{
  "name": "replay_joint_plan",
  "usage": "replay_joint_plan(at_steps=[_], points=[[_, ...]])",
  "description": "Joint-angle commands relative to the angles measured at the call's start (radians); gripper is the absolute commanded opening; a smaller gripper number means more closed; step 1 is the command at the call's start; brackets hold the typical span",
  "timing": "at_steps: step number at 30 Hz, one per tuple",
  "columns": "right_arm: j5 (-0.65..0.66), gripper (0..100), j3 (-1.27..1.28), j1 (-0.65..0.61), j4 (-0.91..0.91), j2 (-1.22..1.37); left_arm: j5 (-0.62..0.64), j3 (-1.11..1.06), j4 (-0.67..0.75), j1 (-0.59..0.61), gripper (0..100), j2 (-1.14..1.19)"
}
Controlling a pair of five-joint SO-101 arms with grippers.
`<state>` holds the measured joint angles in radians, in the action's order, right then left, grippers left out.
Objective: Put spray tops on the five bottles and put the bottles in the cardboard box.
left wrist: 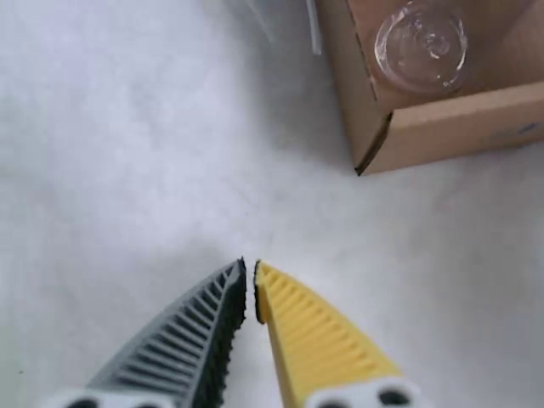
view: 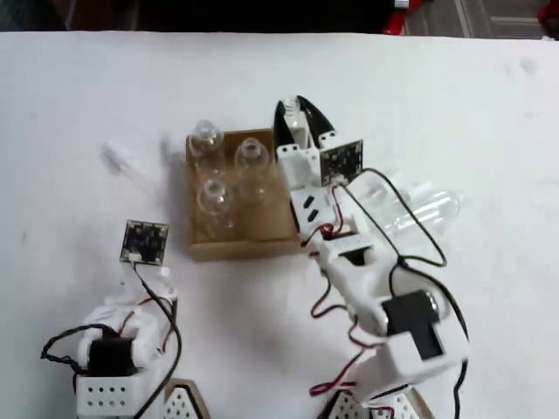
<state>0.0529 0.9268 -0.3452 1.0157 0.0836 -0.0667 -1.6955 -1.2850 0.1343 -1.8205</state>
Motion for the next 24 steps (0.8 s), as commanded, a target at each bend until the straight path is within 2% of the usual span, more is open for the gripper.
replay_joint_plan(at_steps=[1, 12, 20, 24], points=[[0.012, 1.6, -0.080, 0.021, 0.076, 0.062, 0.014, 0.003, -0.003, 0.012, 2, -0.008], [0.012, 1.6, -0.107, 0.019, 0.260, 0.255, 0.014, 0.003, -0.003, 0.012, 2, -0.008], [0.014, 1.6, -0.215, 0.022, 0.275, 0.387, 0.014, 0.003, -0.003, 0.012, 2, -0.008], [0.101, 1.6, -0.218, 0.015, 0.326, 0.412, 0.014, 0.003, -0.003, 0.012, 2, -0.008]])
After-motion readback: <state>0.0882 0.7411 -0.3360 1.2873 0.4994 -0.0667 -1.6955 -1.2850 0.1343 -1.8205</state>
